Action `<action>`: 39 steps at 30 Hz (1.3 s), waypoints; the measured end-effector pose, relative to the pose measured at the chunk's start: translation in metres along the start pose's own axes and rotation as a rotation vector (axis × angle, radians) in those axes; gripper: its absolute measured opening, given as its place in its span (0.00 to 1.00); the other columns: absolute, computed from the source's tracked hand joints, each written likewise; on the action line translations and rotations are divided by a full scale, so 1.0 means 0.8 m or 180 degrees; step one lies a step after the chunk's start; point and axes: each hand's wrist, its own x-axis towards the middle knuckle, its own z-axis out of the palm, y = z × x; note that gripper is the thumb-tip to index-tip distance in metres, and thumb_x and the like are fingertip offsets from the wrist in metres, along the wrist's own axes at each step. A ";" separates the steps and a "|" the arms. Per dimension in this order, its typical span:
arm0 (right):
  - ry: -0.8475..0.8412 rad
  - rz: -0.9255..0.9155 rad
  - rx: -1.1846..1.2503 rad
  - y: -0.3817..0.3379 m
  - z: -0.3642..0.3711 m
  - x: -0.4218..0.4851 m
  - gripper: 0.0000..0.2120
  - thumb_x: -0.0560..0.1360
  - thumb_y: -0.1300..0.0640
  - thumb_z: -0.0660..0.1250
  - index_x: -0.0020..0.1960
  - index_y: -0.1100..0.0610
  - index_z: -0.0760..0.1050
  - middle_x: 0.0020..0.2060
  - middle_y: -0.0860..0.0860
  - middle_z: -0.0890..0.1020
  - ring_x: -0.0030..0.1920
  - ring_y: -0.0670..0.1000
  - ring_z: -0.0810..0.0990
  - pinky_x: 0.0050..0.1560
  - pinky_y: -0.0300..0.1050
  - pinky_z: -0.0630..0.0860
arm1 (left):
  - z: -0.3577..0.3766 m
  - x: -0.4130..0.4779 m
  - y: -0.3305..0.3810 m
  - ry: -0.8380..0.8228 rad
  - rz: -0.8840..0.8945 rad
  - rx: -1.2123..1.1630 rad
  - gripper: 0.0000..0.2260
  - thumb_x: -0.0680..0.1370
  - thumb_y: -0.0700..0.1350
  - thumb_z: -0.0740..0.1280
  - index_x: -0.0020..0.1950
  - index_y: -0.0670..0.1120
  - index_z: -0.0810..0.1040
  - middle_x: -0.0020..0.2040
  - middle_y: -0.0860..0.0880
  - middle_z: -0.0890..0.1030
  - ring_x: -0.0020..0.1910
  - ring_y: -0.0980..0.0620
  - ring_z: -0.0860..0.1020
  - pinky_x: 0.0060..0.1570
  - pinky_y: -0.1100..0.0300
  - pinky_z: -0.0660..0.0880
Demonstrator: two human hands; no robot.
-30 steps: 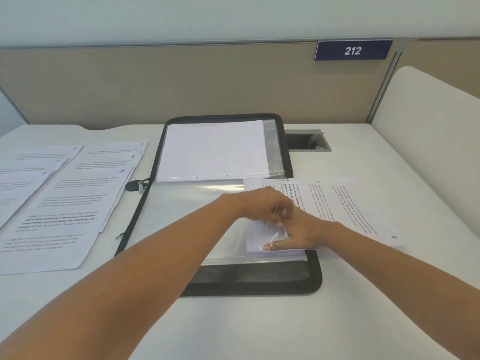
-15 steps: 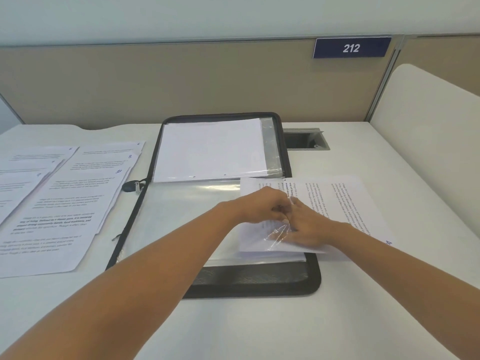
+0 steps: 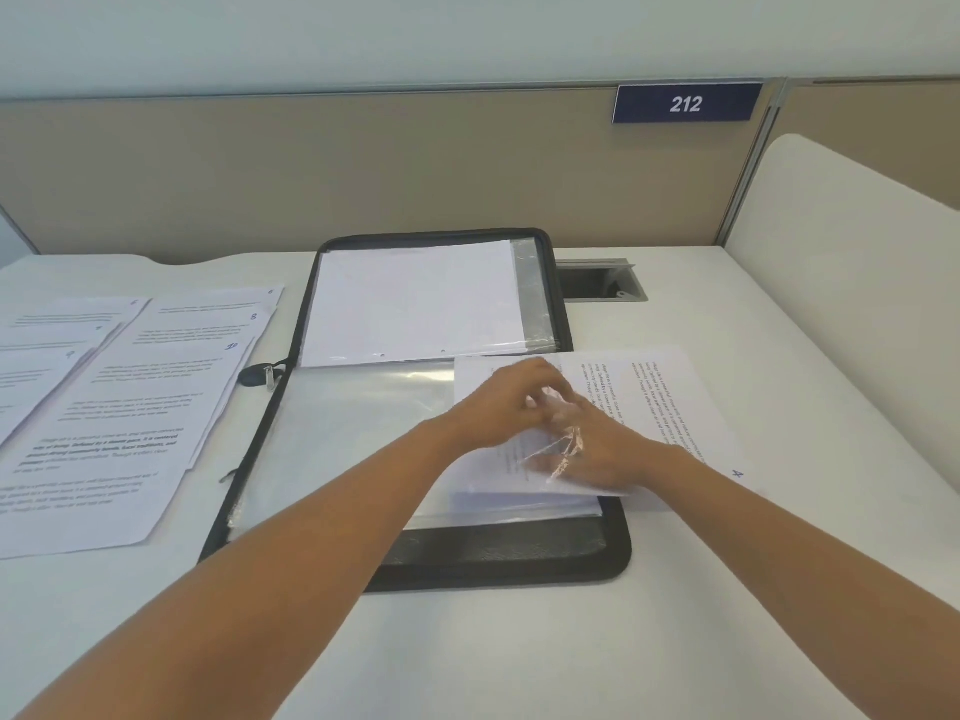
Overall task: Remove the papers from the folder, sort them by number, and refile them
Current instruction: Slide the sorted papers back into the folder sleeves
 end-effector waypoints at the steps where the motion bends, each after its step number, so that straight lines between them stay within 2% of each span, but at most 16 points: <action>1: -0.0015 -0.0018 -0.0339 0.007 -0.004 -0.004 0.31 0.75 0.38 0.61 0.75 0.45 0.58 0.76 0.44 0.54 0.76 0.44 0.50 0.75 0.52 0.44 | -0.002 -0.006 -0.006 0.0196 -0.0057 -0.0071 0.07 0.76 0.37 0.67 0.54 0.41 0.79 0.55 0.47 0.76 0.48 0.52 0.77 0.47 0.70 0.73; 3: 0.0055 0.0079 -0.0629 0.022 -0.012 -0.014 0.28 0.76 0.39 0.60 0.74 0.43 0.60 0.76 0.44 0.53 0.76 0.44 0.47 0.74 0.54 0.41 | -0.005 -0.021 -0.024 0.0221 -0.0201 0.0151 0.10 0.77 0.41 0.66 0.59 0.43 0.77 0.63 0.46 0.75 0.58 0.51 0.74 0.60 0.61 0.70; 5: 0.0070 0.0246 -0.0568 0.031 -0.015 -0.022 0.26 0.76 0.41 0.60 0.72 0.42 0.61 0.76 0.43 0.54 0.76 0.44 0.47 0.74 0.54 0.41 | -0.002 -0.039 -0.040 -0.0212 -0.0442 0.0526 0.18 0.78 0.48 0.65 0.67 0.48 0.71 0.72 0.49 0.66 0.70 0.52 0.65 0.69 0.58 0.59; 8: 0.0081 0.0329 -0.0460 0.031 -0.005 -0.022 0.25 0.77 0.40 0.60 0.73 0.41 0.60 0.76 0.43 0.54 0.76 0.44 0.47 0.74 0.53 0.40 | 0.011 -0.061 -0.053 -0.0664 -0.0532 0.1145 0.26 0.79 0.58 0.59 0.75 0.53 0.59 0.78 0.51 0.52 0.76 0.53 0.51 0.73 0.53 0.46; 11: 0.0082 0.0235 -0.0462 0.018 0.005 -0.010 0.26 0.77 0.41 0.59 0.73 0.42 0.60 0.76 0.44 0.54 0.76 0.45 0.47 0.74 0.54 0.40 | 0.022 -0.071 -0.054 -0.0750 -0.0507 0.1542 0.29 0.79 0.61 0.54 0.77 0.54 0.50 0.78 0.52 0.46 0.77 0.54 0.43 0.73 0.50 0.39; 14: 0.0157 0.0242 -0.0403 0.014 0.007 -0.007 0.25 0.77 0.41 0.58 0.73 0.43 0.61 0.76 0.43 0.56 0.76 0.46 0.48 0.74 0.53 0.40 | 0.027 -0.071 -0.051 -0.0799 -0.0561 0.1676 0.30 0.79 0.62 0.52 0.78 0.54 0.47 0.78 0.53 0.44 0.77 0.53 0.42 0.74 0.47 0.38; 18: 0.0626 0.0680 -0.0343 0.023 -0.001 -0.022 0.23 0.78 0.43 0.59 0.72 0.47 0.64 0.75 0.45 0.59 0.76 0.45 0.52 0.74 0.53 0.42 | 0.030 -0.072 -0.052 -0.0813 -0.0607 0.1733 0.31 0.78 0.64 0.51 0.78 0.54 0.46 0.78 0.53 0.43 0.76 0.54 0.41 0.74 0.47 0.38; 23: 0.0503 0.0837 -0.0086 0.017 0.008 -0.021 0.26 0.78 0.42 0.58 0.74 0.47 0.61 0.76 0.45 0.54 0.76 0.45 0.49 0.74 0.52 0.40 | 0.035 -0.072 -0.047 -0.0772 -0.0667 0.1743 0.31 0.78 0.65 0.50 0.77 0.55 0.46 0.78 0.54 0.43 0.76 0.54 0.41 0.74 0.47 0.37; 25: 0.0473 0.0795 -0.0020 0.012 0.013 -0.015 0.24 0.79 0.44 0.58 0.73 0.47 0.62 0.76 0.45 0.55 0.76 0.46 0.48 0.74 0.52 0.40 | 0.036 -0.072 -0.046 -0.0777 -0.0706 0.1728 0.33 0.76 0.69 0.48 0.77 0.55 0.46 0.78 0.54 0.43 0.76 0.54 0.41 0.73 0.47 0.37; 27: 0.0608 0.0811 0.0346 0.012 0.011 -0.013 0.20 0.80 0.49 0.60 0.70 0.50 0.68 0.75 0.46 0.60 0.75 0.48 0.54 0.74 0.48 0.45 | 0.037 -0.072 -0.047 -0.0744 -0.0694 0.1707 0.40 0.69 0.73 0.41 0.77 0.56 0.47 0.78 0.55 0.44 0.76 0.55 0.41 0.73 0.47 0.37; 30: 0.1696 0.1280 0.1248 0.022 -0.004 -0.027 0.11 0.78 0.59 0.64 0.59 0.56 0.78 0.66 0.52 0.74 0.68 0.52 0.70 0.68 0.42 0.61 | 0.039 -0.073 -0.049 -0.0685 -0.0668 0.1617 0.44 0.64 0.74 0.37 0.77 0.57 0.46 0.78 0.55 0.43 0.76 0.55 0.40 0.73 0.47 0.36; 32: 0.2297 0.1868 0.1228 0.036 -0.019 -0.046 0.10 0.76 0.61 0.65 0.56 0.58 0.79 0.59 0.55 0.79 0.61 0.54 0.76 0.61 0.41 0.68 | 0.039 -0.073 -0.050 -0.0665 -0.0659 0.1602 0.43 0.64 0.74 0.37 0.77 0.57 0.46 0.78 0.55 0.43 0.76 0.55 0.40 0.72 0.48 0.36; 35: 0.2478 0.2476 0.1294 0.058 -0.034 -0.071 0.13 0.75 0.58 0.68 0.58 0.60 0.78 0.56 0.56 0.80 0.58 0.55 0.77 0.58 0.43 0.69 | 0.040 -0.073 -0.051 -0.0665 -0.0647 0.1614 0.43 0.65 0.74 0.38 0.77 0.57 0.46 0.78 0.55 0.43 0.76 0.55 0.41 0.72 0.48 0.36; 37: 0.2500 0.2650 0.1603 0.067 -0.041 -0.078 0.15 0.73 0.56 0.70 0.58 0.62 0.78 0.53 0.56 0.80 0.52 0.56 0.77 0.54 0.44 0.72 | 0.041 -0.073 -0.050 -0.0671 -0.0660 0.1616 0.40 0.68 0.73 0.41 0.77 0.57 0.46 0.78 0.55 0.43 0.76 0.55 0.40 0.72 0.48 0.36; 39: 0.2501 0.2692 0.1895 0.066 -0.044 -0.081 0.14 0.72 0.59 0.71 0.56 0.63 0.79 0.50 0.56 0.81 0.46 0.54 0.76 0.46 0.41 0.73 | 0.041 -0.073 -0.049 -0.0680 -0.0657 0.1624 0.40 0.68 0.73 0.42 0.77 0.57 0.46 0.78 0.55 0.43 0.76 0.55 0.40 0.72 0.48 0.36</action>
